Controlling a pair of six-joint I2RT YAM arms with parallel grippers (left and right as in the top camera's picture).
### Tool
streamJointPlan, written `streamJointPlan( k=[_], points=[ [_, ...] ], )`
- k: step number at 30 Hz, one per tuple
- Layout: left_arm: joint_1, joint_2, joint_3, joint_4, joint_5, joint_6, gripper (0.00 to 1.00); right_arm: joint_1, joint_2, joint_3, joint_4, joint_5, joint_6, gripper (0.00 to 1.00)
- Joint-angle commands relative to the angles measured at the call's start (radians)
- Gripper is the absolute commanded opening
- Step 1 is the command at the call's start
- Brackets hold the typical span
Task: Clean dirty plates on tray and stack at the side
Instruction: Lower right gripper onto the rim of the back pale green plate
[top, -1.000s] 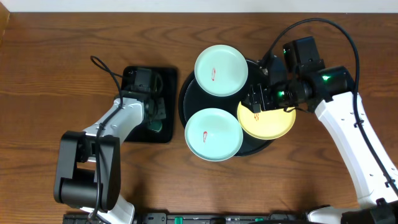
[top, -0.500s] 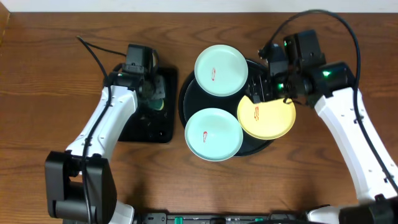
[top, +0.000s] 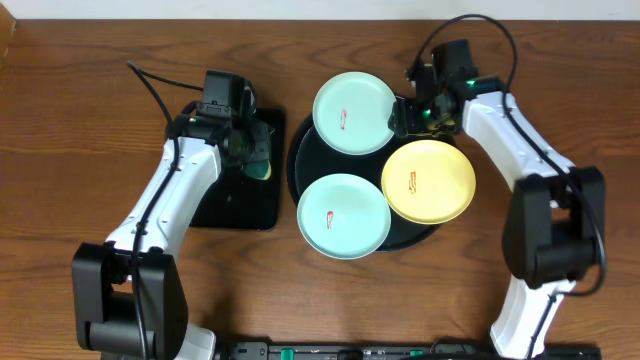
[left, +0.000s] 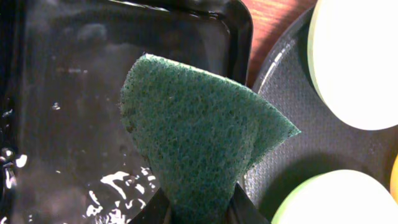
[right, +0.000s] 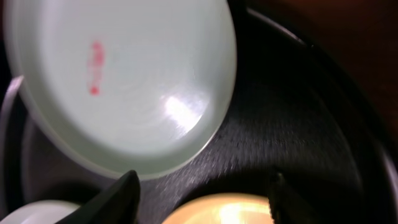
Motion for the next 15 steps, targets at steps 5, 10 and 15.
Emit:
streamJointPlan(
  k=[5, 10, 15],
  points=[
    [0.003, -0.005, 0.013, -0.015, 0.018, 0.010, 0.12, 0.002, 0.086, 0.008, 0.061, -0.026, 0.009, 0.50],
    [0.003, -0.005, 0.013, -0.015, 0.020, 0.010, 0.12, 0.012, 0.102, 0.007, 0.080, -0.023, 0.016, 0.27],
    [0.003, -0.005, 0.013, -0.003, 0.068, 0.010, 0.12, 0.013, 0.101, 0.008, 0.069, -0.017, 0.016, 0.04]
  ],
)
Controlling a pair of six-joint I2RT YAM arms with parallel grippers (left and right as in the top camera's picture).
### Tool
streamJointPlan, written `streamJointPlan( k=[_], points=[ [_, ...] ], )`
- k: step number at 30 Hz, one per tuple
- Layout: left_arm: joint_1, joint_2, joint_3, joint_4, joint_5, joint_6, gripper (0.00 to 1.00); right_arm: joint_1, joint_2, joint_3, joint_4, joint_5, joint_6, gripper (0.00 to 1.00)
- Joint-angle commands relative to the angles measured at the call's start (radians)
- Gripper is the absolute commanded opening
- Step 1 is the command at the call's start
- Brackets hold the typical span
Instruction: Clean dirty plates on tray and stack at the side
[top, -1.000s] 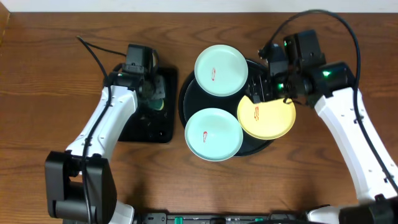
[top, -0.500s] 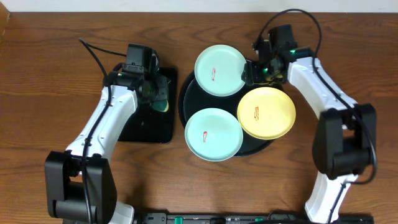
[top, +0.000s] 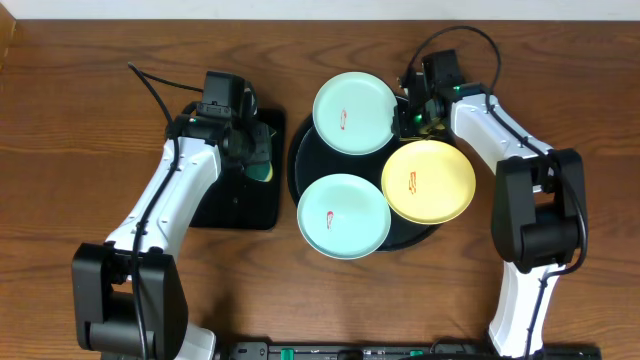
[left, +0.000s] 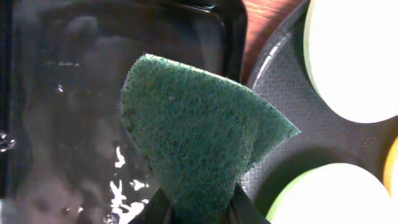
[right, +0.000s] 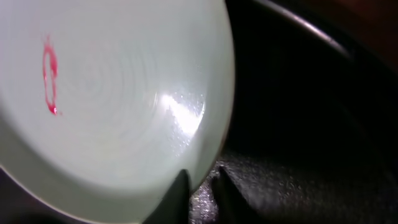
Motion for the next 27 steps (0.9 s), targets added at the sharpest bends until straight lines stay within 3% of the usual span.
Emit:
streamJointPlan(
  k=[1, 10, 14, 23, 27],
  points=[
    [0.003, -0.005, 0.013, 0.009, 0.051, 0.009, 0.12, 0.006, 0.006, 0.008, -0.020, -0.005, 0.000, 0.01],
    [0.002, -0.005, 0.013, 0.056, 0.076, 0.009, 0.12, 0.008, -0.002, 0.008, -0.178, -0.005, 0.007, 0.01],
    [0.002, -0.005, 0.013, 0.074, 0.076, 0.009, 0.12, 0.008, -0.002, 0.008, -0.150, -0.005, 0.009, 0.25],
    [0.002, -0.005, 0.013, 0.075, 0.076, 0.009, 0.12, -0.007, -0.002, 0.008, 0.058, -0.133, -0.085, 0.49],
    [0.002, -0.005, 0.013, 0.076, 0.076, 0.009, 0.12, -0.002, -0.002, 0.008, 0.111, -0.131, -0.084, 0.53]
  ],
)
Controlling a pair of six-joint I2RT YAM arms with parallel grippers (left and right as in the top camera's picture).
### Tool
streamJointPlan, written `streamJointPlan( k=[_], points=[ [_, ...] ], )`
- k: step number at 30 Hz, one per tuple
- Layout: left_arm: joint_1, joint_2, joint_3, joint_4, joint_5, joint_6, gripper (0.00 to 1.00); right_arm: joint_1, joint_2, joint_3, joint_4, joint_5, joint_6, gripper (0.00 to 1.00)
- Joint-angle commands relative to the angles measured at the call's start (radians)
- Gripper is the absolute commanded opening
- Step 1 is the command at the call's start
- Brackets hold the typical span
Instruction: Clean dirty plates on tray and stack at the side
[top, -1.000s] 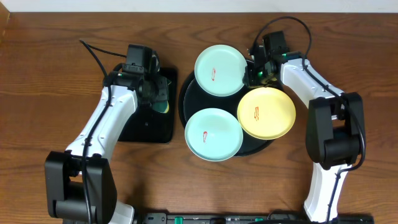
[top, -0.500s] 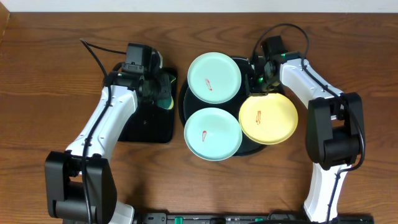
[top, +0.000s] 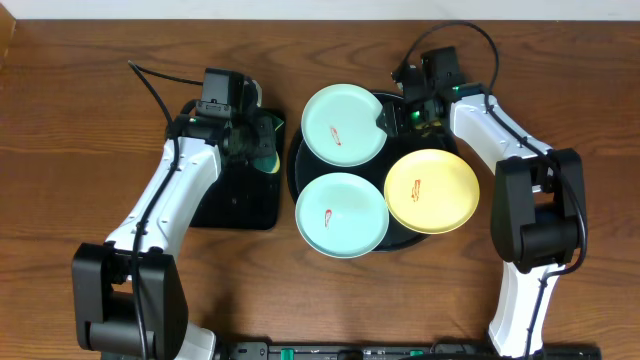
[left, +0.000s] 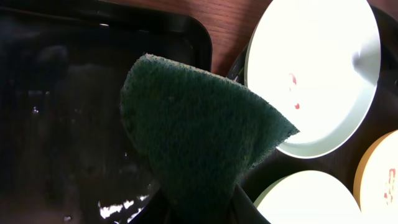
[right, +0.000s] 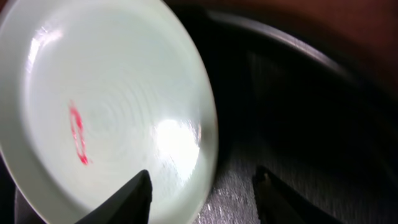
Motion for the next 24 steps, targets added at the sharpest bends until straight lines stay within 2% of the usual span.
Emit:
streamJointPlan(
  k=[1, 8, 12, 19, 20, 22, 24],
  points=[
    [0.002, -0.005, 0.013, 0.002, 0.013, 0.009, 0.12, 0.003, -0.001, 0.008, 0.029, -0.025, -0.022, 0.54],
    [0.002, -0.005, 0.013, 0.000, 0.013, 0.009, 0.12, 0.046, 0.030, 0.008, 0.108, 0.173, -0.023, 0.54],
    [0.002, -0.005, 0.013, 0.001, 0.013, 0.010, 0.12, 0.057, 0.051, 0.008, 0.129, 0.181, 0.021, 0.47],
    [0.002, -0.005, 0.013, 0.001, 0.013, 0.010, 0.12, 0.063, 0.068, 0.006, 0.105, 0.182, 0.069, 0.25],
    [0.002, -0.005, 0.013, 0.001, 0.013, 0.010, 0.12, 0.063, 0.068, 0.006, 0.098, 0.182, 0.073, 0.20],
    [0.002, -0.005, 0.013, 0.001, 0.013, 0.010, 0.12, 0.062, 0.068, 0.006, 0.084, 0.196, 0.107, 0.02],
    [0.002, -0.005, 0.013, 0.001, 0.012, 0.010, 0.12, 0.060, 0.061, 0.008, 0.051, 0.224, 0.183, 0.01]
  ],
)
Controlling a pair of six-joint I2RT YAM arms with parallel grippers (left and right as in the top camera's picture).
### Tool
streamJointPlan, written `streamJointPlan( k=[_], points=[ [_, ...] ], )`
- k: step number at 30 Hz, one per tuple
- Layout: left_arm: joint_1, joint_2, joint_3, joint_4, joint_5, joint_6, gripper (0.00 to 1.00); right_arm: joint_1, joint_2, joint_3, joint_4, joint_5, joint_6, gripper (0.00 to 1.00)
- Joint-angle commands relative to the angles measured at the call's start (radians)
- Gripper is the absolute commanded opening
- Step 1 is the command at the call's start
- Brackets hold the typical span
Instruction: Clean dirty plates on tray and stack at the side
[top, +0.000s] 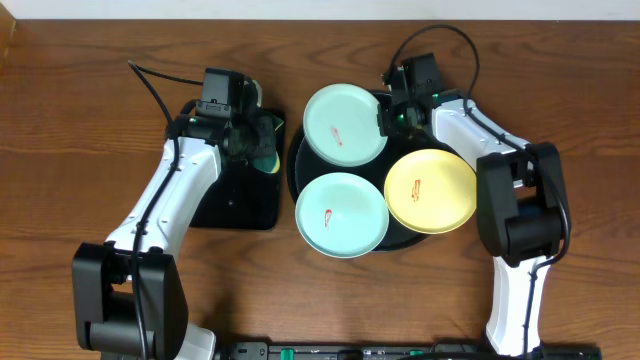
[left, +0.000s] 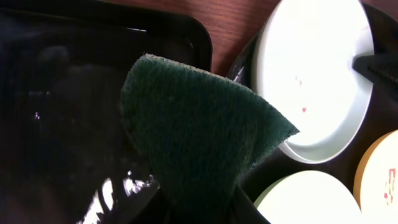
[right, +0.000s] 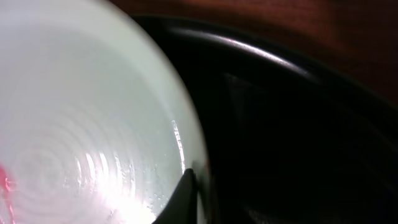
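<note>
On the round black tray lie three plates with red smears: a mint plate at the back, a second mint plate in front and a yellow plate on the right. My right gripper is shut on the back mint plate's right rim, one finger lying on top of it. My left gripper is shut on a folded green sponge, held over the right edge of the square black basin, just left of that plate.
The square basin holds water and sits on the wooden table left of the round tray. Bare wood lies to the far left, the right and in front. In the left wrist view the front mint plate and the yellow plate show too.
My right gripper stood open beside the back mint plate's right rim; now it is shut on that rim, a little further left. The left gripper with the sponge has stayed put.
My right gripper was open at the back plate's rim, then its fingers were close together on the rim. Then the plate lay further left and the gripper was open; now it grips the rim again. The left gripper moved the sponge from over the basin toward the plate.
</note>
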Motion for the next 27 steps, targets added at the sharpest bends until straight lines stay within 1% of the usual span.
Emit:
streamJointPlan(
  k=[1, 4, 8, 12, 14, 15, 16, 17, 18, 19, 20, 21, 23, 24, 27],
  points=[
    [0.002, -0.005, 0.013, 0.001, 0.013, 0.010, 0.12, -0.001, -0.006, 0.005, -0.052, 0.070, 0.120, 0.01],
    [0.002, -0.005, 0.013, 0.001, 0.013, 0.010, 0.12, -0.001, -0.037, 0.005, -0.125, 0.128, 0.204, 0.01],
    [0.002, -0.005, 0.013, 0.002, 0.013, 0.010, 0.12, -0.001, -0.097, 0.005, -0.200, 0.168, 0.219, 0.01],
    [0.002, -0.005, 0.013, 0.002, 0.013, 0.010, 0.12, 0.005, -0.140, 0.005, -0.277, 0.218, 0.306, 0.01],
    [0.002, -0.005, 0.013, 0.002, 0.013, 0.010, 0.12, 0.008, -0.141, 0.005, -0.286, 0.218, 0.316, 0.01],
    [0.002, -0.005, 0.013, 0.002, 0.013, 0.010, 0.12, 0.010, -0.141, 0.005, -0.288, 0.218, 0.316, 0.06],
    [0.002, -0.005, 0.013, 0.002, 0.013, 0.010, 0.12, 0.010, -0.140, 0.004, -0.291, 0.218, 0.316, 0.19],
    [0.002, -0.005, 0.013, 0.002, 0.013, 0.010, 0.12, 0.010, -0.140, 0.004, -0.293, 0.218, 0.315, 0.36],
    [0.002, -0.005, 0.013, 0.002, 0.013, 0.010, 0.12, 0.010, -0.140, 0.004, -0.293, 0.218, 0.315, 0.48],
    [0.002, -0.005, 0.013, 0.003, 0.013, 0.010, 0.12, 0.010, -0.140, 0.004, -0.293, 0.219, 0.312, 0.54],
    [0.002, -0.005, 0.013, 0.004, 0.013, 0.010, 0.12, 0.008, -0.140, 0.004, -0.287, 0.219, 0.288, 0.57],
    [0.002, -0.005, 0.013, 0.006, 0.013, 0.010, 0.12, 0.005, -0.140, 0.004, -0.275, 0.219, 0.248, 0.58],
    [0.002, -0.005, 0.013, 0.008, 0.013, 0.010, 0.12, -0.004, -0.138, 0.004, -0.239, 0.218, 0.126, 0.61],
    [0.002, -0.005, 0.013, 0.009, 0.013, 0.010, 0.12, -0.010, -0.138, 0.004, -0.215, 0.201, 0.040, 0.62],
    [0.002, -0.005, 0.013, 0.012, 0.013, 0.010, 0.12, -0.026, -0.138, 0.004, -0.186, 0.109, -0.156, 0.60]
  ],
)
